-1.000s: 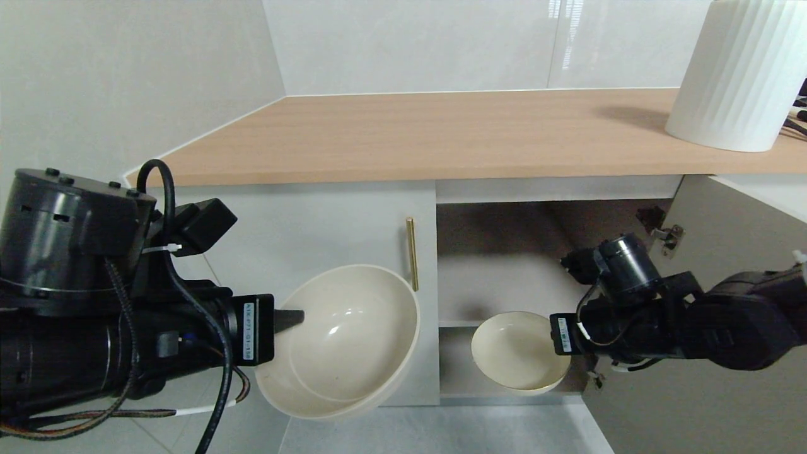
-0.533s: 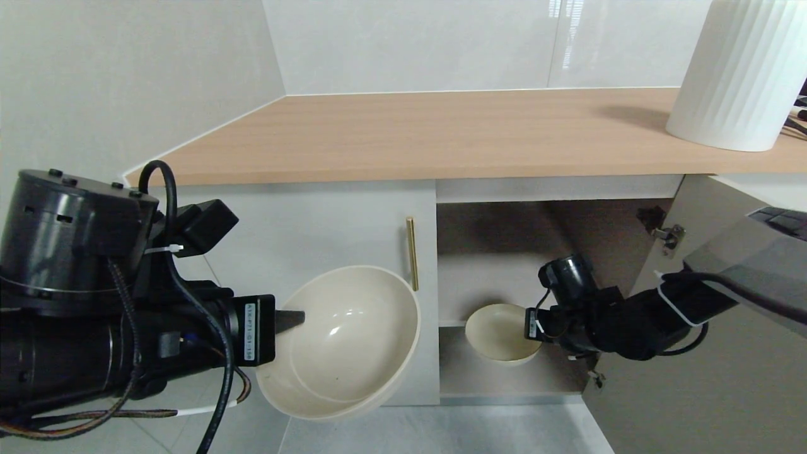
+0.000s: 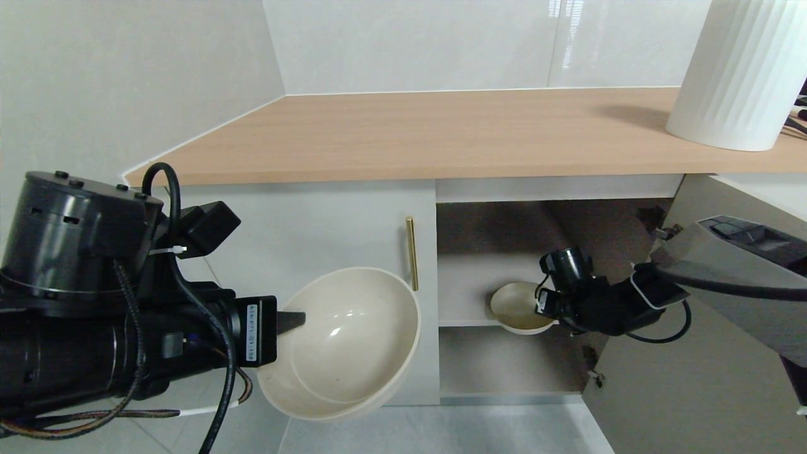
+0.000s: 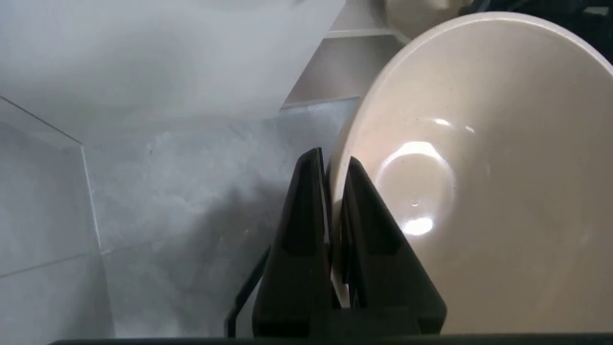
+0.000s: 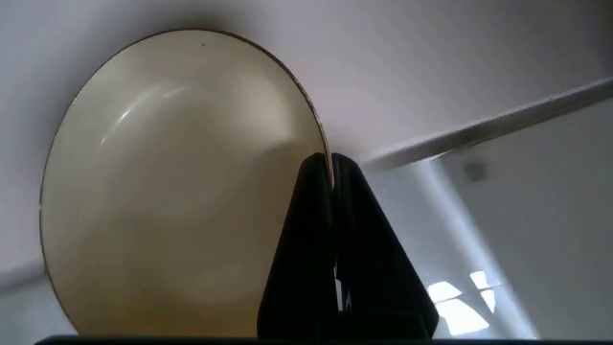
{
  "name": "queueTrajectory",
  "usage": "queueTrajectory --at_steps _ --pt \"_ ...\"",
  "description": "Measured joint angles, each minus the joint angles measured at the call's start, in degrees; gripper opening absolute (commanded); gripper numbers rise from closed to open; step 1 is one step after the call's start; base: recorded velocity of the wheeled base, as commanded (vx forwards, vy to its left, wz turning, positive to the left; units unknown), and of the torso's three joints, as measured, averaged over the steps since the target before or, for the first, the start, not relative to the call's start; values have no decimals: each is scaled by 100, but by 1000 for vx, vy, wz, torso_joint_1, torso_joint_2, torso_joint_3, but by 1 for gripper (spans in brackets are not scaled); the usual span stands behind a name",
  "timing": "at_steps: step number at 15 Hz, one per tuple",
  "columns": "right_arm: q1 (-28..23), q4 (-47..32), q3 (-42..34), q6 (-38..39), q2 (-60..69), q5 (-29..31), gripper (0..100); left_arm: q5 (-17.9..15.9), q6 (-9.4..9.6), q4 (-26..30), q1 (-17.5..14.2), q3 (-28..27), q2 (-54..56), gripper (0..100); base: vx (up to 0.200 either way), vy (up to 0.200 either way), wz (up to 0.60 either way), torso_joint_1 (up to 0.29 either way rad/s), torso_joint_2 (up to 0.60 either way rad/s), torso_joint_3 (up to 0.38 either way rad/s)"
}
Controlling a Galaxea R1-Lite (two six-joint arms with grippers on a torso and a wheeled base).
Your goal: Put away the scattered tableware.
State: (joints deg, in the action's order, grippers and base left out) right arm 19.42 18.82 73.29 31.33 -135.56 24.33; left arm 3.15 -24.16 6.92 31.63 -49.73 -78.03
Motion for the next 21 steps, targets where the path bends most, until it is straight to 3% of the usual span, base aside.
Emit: queueTrajectory --at_steps 9,21 --pt "-90 13 719 327 -457 506 0 0 -6 2 9 0 -2 0 0 0 0 0 0 0" --pt "-88 13 1069 340 -683 536 0 -9 2 0 9 -7 -11 0 0 0 0 0 0 0"
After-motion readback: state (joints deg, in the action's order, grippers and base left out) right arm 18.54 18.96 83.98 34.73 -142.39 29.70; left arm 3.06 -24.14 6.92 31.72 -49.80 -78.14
